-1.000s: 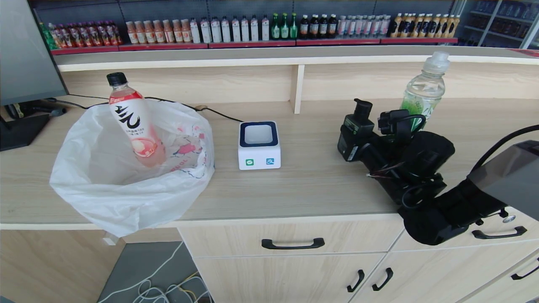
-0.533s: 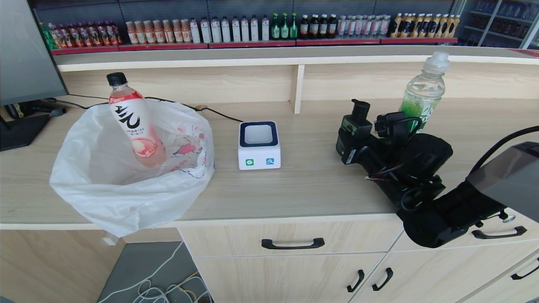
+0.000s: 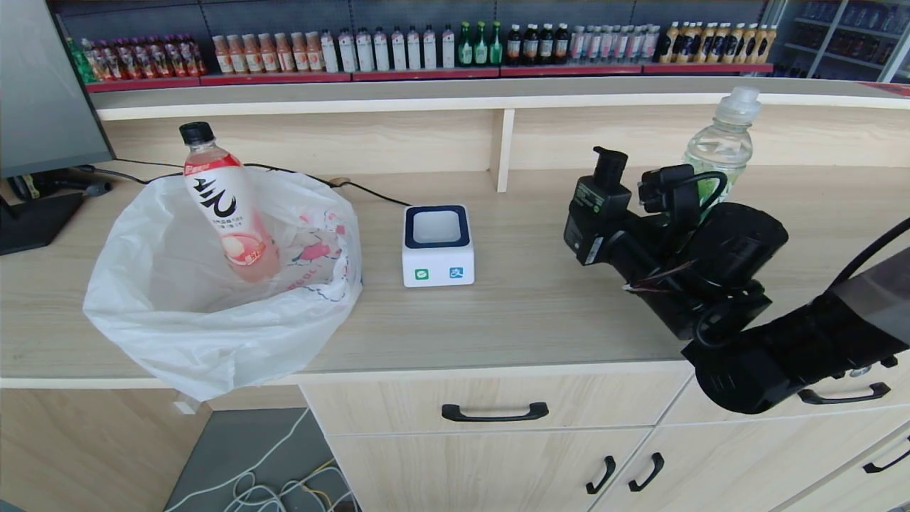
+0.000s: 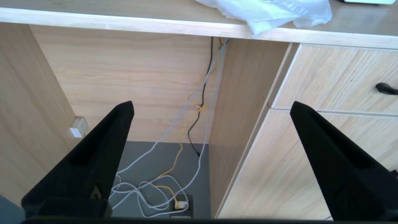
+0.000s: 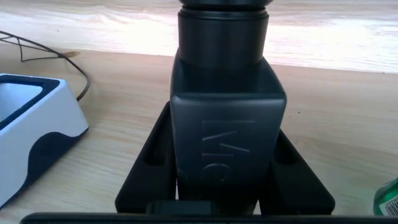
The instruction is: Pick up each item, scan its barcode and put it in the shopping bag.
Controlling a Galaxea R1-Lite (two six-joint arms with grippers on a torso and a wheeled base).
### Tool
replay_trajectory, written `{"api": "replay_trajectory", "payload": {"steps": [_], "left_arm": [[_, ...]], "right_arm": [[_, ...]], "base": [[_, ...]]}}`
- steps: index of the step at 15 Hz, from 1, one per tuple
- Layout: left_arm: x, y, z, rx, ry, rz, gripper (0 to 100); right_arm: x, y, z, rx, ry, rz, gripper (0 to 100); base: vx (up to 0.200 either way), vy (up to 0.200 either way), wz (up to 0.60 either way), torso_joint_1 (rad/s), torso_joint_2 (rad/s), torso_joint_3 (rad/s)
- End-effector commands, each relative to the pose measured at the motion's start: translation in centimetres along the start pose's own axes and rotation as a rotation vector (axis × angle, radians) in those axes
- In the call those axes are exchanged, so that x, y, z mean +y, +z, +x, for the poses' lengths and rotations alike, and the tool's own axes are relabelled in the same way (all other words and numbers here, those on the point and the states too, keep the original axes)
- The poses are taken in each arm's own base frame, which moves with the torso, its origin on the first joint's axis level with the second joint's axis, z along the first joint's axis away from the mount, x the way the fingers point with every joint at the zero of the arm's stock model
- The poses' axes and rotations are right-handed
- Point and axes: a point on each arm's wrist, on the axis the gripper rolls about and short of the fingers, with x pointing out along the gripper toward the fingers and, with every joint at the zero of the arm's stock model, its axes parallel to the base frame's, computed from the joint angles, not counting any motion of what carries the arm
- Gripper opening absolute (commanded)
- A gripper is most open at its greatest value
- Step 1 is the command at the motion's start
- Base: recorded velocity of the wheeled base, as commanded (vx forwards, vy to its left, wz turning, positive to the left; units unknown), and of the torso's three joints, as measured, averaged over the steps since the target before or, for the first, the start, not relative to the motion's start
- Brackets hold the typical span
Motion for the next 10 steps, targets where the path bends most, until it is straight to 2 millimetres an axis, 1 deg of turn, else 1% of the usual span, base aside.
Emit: {"api": "replay_trajectory", "payload": {"steps": [1, 3, 4, 7, 8, 9, 10], "left_arm": [[0.0, 0.0, 0.0, 0.0, 0.0, -0.001, 100], [0.0, 0.0, 0.0, 0.0, -0.001, 0.0, 100], [0.0, 0.0, 0.0, 0.0, -0.001, -0.001, 100], [0.0, 0.0, 0.0, 0.0, 0.0, -0.001, 100], [0.0, 0.0, 0.0, 0.0, 0.0, 0.0, 100], [0.0, 0.0, 0.0, 0.0, 0.0, -0.001, 100], [0.0, 0.0, 0.0, 0.0, 0.0, 0.0, 100]], "right_arm": [[1.2, 4.8, -2.2, -0.064, 0.045, 0.021, 0], [2.9, 7.1, -4.7, -0.085, 0.116, 0.047, 0], [3.7, 7.9, -6.0, -0.092, 0.154, 0.067, 0], [4.7, 9.0, -9.4, -0.086, 0.217, 0.098, 0], [5.2, 9.3, -11.4, -0.075, 0.259, 0.109, 0], [5.2, 9.3, -12.0, -0.069, 0.27, 0.114, 0], [5.3, 9.0, -13.6, -0.034, 0.298, 0.186, 0]], "base": [[0.0, 0.0, 0.0, 0.0, 0.0, 0.0], [0.0, 0.0, 0.0, 0.0, 0.0, 0.0], [0.0, 0.0, 0.0, 0.0, 0.0, 0.0], [0.0, 0.0, 0.0, 0.0, 0.0, 0.0], [0.0, 0.0, 0.0, 0.0, 0.0, 0.0], [0.0, 0.0, 0.0, 0.0, 0.0, 0.0], [0.0, 0.0, 0.0, 0.0, 0.0, 0.0]]}}
